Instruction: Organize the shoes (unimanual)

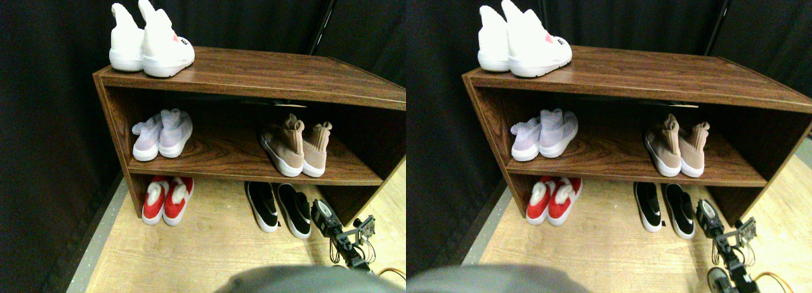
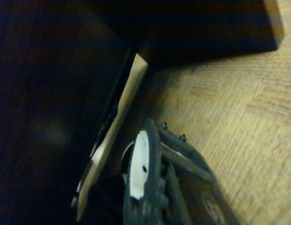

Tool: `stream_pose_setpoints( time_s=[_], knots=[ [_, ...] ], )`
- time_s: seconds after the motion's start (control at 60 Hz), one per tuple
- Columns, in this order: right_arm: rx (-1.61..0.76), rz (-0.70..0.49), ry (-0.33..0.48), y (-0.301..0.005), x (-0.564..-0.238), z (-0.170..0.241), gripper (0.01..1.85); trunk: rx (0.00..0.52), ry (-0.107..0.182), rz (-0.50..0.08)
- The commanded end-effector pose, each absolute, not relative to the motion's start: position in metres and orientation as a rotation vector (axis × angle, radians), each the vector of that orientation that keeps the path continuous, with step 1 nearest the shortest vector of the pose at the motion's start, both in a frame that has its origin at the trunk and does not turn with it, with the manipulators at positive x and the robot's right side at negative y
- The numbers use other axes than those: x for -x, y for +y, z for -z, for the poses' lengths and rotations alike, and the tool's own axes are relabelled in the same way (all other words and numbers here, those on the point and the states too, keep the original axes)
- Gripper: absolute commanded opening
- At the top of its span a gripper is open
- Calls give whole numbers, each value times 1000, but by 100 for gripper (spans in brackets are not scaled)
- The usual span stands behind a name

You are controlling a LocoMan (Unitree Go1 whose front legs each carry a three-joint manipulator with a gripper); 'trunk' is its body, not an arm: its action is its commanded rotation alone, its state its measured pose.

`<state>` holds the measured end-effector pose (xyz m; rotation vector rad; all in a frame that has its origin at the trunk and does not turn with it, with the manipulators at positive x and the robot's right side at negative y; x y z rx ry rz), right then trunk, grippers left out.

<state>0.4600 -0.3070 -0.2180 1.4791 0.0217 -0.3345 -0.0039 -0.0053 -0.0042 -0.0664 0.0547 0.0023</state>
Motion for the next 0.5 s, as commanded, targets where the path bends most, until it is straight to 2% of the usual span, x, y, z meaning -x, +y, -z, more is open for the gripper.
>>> stream_pose_setpoints(
  time_s=[0.017,0.133,0.25,0.5],
  knots=[
    [-1485,309,-1,-310,-466,213,6,89,74,-15],
    [-1459,312,9,-312,-471,216,6,91,71,-19],
    [-1485,373,8,-310,-477,226,6,91,72,-20],
    [-1494,391,46,-299,-484,239,6,101,78,-42]
  ],
)
